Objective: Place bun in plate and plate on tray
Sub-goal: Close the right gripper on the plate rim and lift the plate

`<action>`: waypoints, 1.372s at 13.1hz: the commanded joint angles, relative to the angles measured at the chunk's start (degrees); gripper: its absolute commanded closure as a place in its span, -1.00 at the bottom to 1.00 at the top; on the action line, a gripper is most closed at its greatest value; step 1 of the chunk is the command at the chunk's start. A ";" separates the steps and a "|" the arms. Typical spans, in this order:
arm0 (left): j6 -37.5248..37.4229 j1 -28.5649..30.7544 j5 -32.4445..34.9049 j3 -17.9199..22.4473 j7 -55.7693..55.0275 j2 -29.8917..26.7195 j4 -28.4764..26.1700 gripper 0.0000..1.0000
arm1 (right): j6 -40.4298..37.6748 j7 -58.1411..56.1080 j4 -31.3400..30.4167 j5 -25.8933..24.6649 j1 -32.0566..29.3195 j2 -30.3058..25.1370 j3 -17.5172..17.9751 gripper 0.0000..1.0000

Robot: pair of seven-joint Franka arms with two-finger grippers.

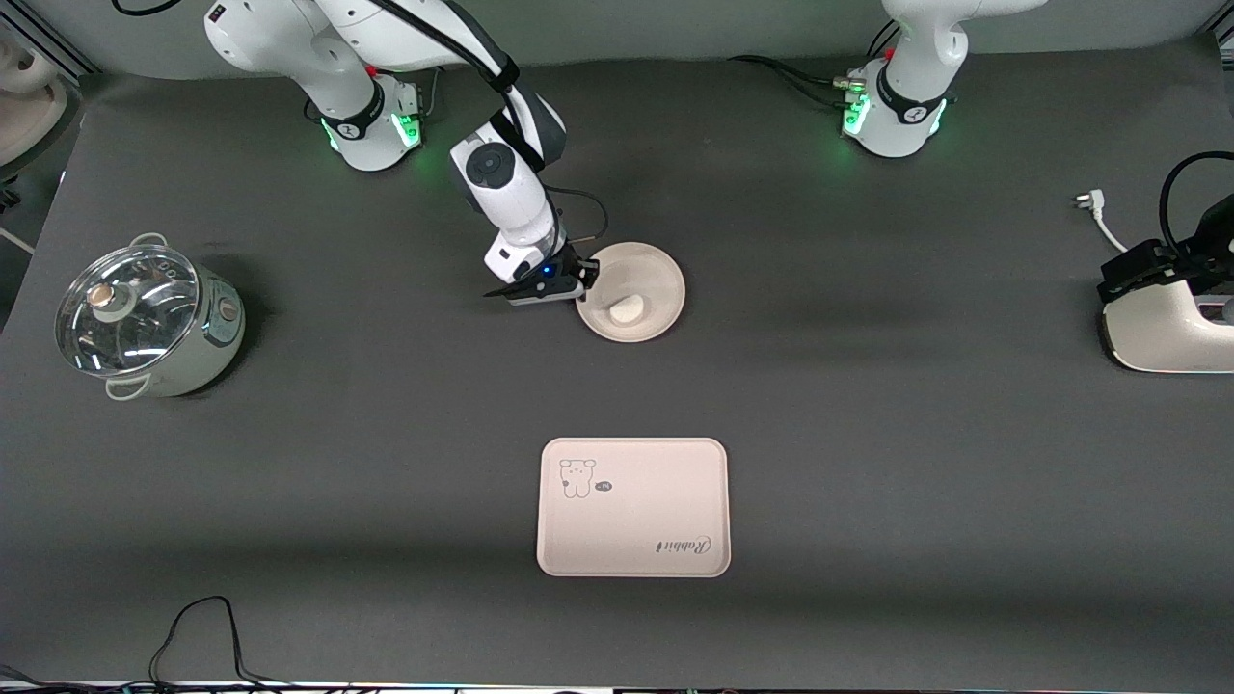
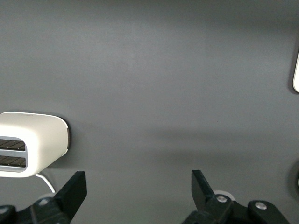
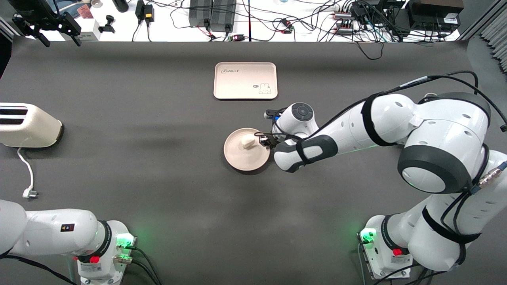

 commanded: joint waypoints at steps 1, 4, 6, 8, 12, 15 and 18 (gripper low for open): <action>0.04 -0.73 0.89 0.62 0.13 0.18 0.82 -1.00 | -0.51 -0.53 -0.10 1.10 0.13 -0.40 0.01 1.00; -0.22 -0.82 0.89 0.53 -0.04 0.00 0.91 -1.00 | -0.85 -0.53 0.16 1.10 0.05 -0.75 -0.07 1.00; -0.40 -0.82 0.89 0.53 -0.22 -0.09 0.91 -1.00 | -1.56 -1.32 0.17 1.10 -0.65 -3.11 -0.07 1.00; -0.40 -0.90 0.89 0.53 -0.30 0.00 0.82 -1.00 | -6.19 -3.60 0.17 1.10 -2.84 -7.40 -0.07 1.00; -0.05 -0.90 0.89 0.53 -0.39 0.17 0.82 -1.00 | -14.02 -5.37 1.21 1.37 -5.31 -15.76 0.01 1.00; -0.05 -0.99 0.89 0.53 -0.39 0.26 0.73 -1.00 | -18.42 -5.37 3.67 3.12 -5.31 -17.98 0.28 1.00; 0.13 -0.90 1.06 0.53 0.04 0.26 0.73 -1.00 | -19.05 -5.54 9.98 3.12 -7.24 -12.47 0.19 1.00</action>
